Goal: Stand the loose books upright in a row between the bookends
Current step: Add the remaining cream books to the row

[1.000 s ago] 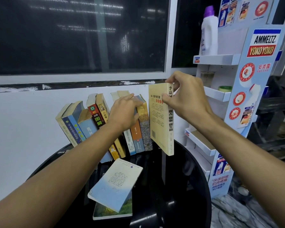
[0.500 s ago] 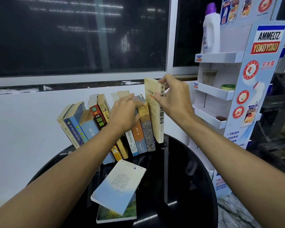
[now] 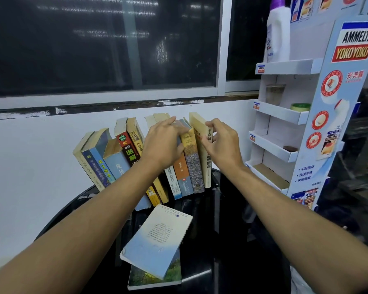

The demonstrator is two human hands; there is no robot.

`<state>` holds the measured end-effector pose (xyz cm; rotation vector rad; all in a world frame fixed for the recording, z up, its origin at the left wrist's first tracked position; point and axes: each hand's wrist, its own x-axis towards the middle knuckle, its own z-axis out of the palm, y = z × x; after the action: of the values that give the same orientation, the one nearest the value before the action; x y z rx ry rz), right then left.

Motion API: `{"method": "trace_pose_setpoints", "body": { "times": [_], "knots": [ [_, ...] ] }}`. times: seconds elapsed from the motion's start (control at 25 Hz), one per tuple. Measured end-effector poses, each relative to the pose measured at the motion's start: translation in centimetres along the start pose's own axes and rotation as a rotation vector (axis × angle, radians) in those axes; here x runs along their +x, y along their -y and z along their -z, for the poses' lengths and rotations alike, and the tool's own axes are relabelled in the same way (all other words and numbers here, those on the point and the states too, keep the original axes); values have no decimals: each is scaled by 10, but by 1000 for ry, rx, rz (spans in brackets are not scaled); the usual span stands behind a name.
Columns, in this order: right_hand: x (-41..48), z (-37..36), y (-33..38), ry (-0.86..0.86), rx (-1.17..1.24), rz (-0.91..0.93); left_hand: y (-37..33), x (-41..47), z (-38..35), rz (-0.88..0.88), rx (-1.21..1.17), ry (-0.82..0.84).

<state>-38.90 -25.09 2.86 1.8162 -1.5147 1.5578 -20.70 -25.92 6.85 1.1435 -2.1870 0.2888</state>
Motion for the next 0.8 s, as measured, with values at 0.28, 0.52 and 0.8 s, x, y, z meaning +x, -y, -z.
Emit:
{"method": "trace_pose_setpoints", "body": {
  "times": [0.28,0.52,0.8],
  "knots": [
    [-11,-11,-11,34,-13,-18,-1,-1,1,-4,-2,-11],
    [-11,-2,-16,89,71,45,0,-1,-1,-4,4,-7],
    [-5,7,-20,367,68,25,-2,1,-3,0,9,-26]
  ]
}}
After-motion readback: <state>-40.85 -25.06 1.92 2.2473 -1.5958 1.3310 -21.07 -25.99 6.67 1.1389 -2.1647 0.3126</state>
